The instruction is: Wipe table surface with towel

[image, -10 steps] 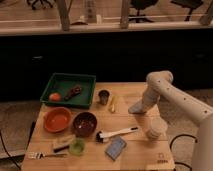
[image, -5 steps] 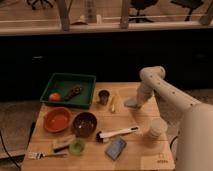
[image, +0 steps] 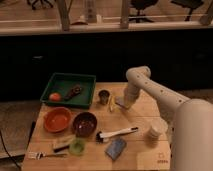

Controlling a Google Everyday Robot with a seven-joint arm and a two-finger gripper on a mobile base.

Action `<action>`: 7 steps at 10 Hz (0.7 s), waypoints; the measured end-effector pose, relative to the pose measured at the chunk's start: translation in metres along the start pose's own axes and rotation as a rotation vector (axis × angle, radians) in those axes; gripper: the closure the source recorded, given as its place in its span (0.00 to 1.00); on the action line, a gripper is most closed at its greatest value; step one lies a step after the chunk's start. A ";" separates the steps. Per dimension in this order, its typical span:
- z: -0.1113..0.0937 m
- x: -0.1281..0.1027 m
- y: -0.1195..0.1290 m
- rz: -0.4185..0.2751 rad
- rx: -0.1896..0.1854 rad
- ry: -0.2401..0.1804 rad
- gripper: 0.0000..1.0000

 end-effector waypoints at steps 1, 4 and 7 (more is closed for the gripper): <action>-0.001 -0.003 0.005 -0.001 -0.003 -0.002 1.00; -0.010 0.014 0.038 0.040 -0.009 0.014 1.00; -0.024 0.065 0.072 0.128 -0.018 0.073 1.00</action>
